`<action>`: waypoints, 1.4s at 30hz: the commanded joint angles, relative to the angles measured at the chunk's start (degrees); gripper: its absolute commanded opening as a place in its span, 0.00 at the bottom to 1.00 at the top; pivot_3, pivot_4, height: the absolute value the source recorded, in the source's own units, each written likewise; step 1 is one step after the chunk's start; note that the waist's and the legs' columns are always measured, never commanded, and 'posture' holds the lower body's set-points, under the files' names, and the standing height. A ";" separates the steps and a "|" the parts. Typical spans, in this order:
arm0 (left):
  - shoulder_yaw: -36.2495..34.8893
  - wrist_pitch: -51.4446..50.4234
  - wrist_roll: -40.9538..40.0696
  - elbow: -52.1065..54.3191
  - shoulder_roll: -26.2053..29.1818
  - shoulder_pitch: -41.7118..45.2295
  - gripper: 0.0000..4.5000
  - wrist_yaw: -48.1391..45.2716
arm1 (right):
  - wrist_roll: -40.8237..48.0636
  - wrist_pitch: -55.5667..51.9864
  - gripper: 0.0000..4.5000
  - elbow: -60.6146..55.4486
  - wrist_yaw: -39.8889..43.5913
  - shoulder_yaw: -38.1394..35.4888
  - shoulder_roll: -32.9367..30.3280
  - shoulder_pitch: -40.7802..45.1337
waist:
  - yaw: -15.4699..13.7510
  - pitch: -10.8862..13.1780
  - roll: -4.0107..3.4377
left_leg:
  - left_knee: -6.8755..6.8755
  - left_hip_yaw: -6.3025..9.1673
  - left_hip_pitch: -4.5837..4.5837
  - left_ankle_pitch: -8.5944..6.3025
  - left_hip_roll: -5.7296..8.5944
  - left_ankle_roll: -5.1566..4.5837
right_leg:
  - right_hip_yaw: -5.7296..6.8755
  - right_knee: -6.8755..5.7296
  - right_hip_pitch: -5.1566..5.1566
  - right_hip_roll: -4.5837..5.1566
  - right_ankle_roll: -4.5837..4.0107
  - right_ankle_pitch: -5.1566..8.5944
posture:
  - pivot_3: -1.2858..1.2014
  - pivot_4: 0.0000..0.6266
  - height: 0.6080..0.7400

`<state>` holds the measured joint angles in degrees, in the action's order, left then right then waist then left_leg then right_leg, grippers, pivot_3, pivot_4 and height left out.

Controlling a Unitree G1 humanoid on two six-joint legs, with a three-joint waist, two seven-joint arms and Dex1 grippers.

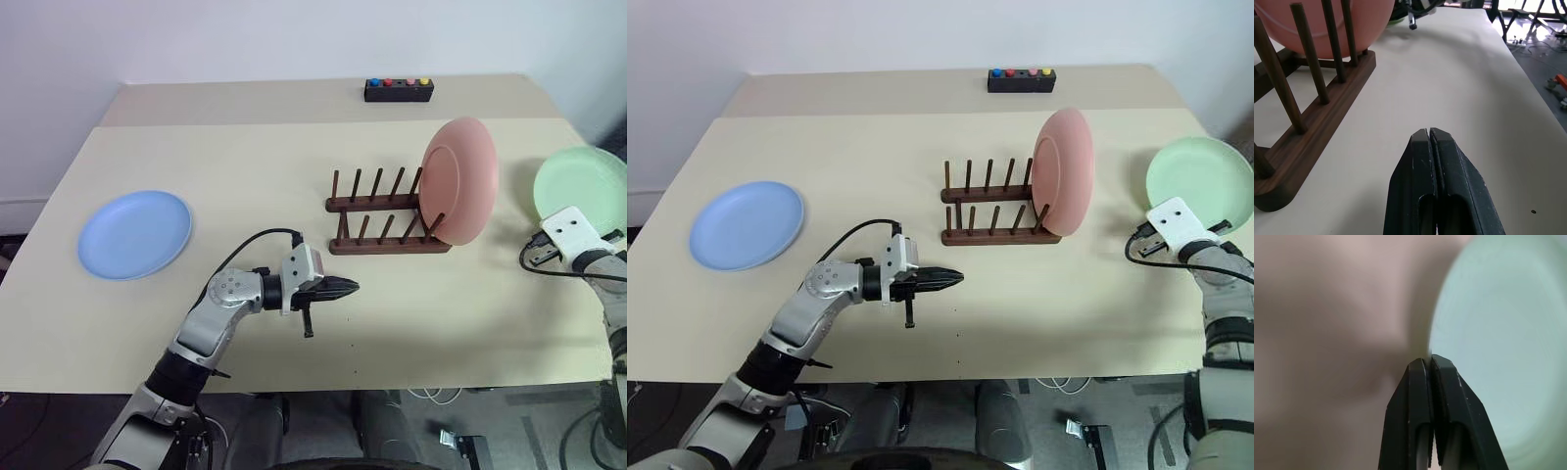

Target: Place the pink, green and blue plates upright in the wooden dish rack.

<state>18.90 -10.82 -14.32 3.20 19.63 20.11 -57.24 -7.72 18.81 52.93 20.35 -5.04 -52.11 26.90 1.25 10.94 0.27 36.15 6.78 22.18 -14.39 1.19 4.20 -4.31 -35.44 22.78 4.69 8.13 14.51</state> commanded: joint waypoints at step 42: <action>-6.99 -0.19 -2.05 4.19 5.66 -3.49 0.00 0.51 | 80.94 -55.99 0.01 -73.29 13.05 -12.49 13.85 -3.91 | -0.36 0.04 -0.02 | 0.01 0.07 0.11 -0.01 -0.03 -0.01 | 0.05 -0.10 0.15 -0.01 0.00 0.00 | 0.52 0.24 1.00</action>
<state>12.63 -11.74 -15.52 4.99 24.89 16.89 -56.91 73.21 -37.29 -19.96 32.55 -16.77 -38.87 22.64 0.89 10.98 0.24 36.16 6.85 22.29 -14.39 1.15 4.19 -4.26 -35.54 22.93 4.69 8.13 14.51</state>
